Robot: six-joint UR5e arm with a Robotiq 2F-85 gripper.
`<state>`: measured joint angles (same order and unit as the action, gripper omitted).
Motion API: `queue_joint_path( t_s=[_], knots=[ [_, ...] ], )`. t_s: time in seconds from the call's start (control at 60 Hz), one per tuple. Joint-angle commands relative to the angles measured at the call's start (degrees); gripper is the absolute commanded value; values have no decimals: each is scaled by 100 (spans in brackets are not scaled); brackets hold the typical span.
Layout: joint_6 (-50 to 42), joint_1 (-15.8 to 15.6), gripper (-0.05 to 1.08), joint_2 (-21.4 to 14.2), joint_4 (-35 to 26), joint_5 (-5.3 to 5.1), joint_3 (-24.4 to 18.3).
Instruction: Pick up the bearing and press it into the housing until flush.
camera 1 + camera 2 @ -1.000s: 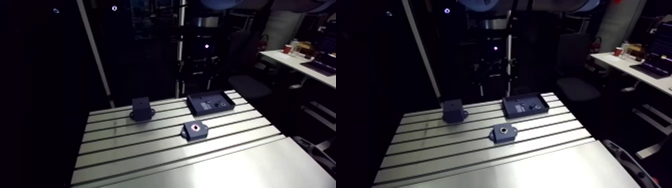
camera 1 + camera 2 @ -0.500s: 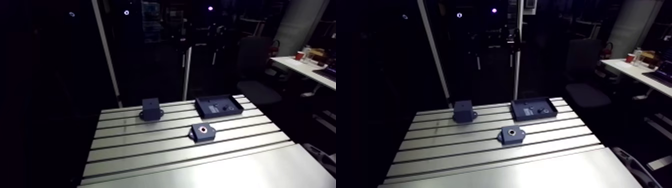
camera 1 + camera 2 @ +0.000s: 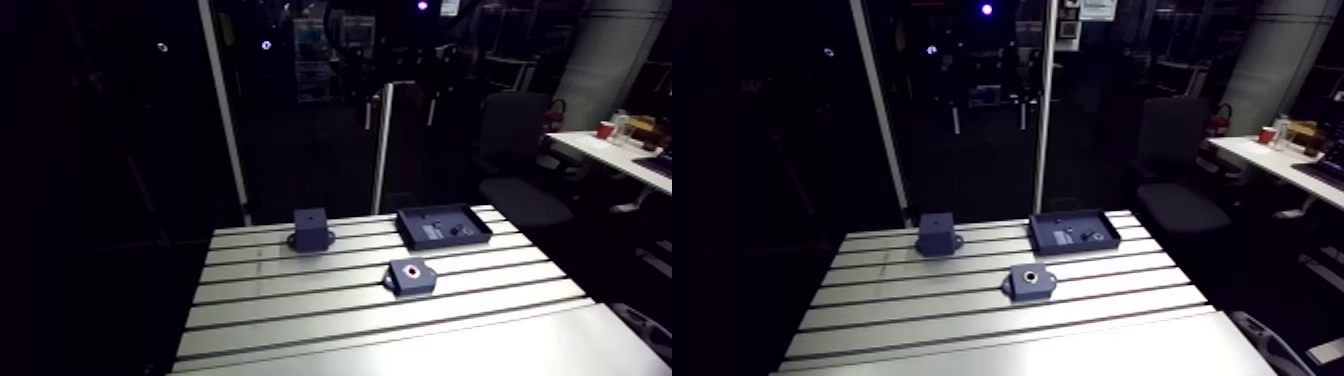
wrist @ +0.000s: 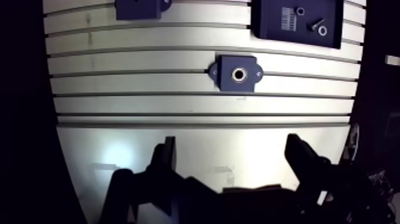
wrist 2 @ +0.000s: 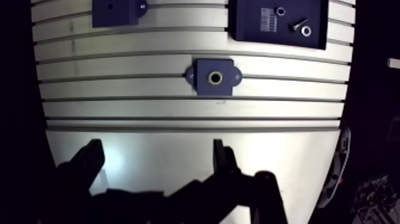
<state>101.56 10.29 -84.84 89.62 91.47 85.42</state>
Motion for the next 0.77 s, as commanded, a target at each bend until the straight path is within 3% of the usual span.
queue_joint_path(
  t_s=[0.017,0.767],
  knots=[
    [-1,-2,0,-19,7,-20,-19],
    [-60,-141,0,34,33,-64,-39]
  ],
)
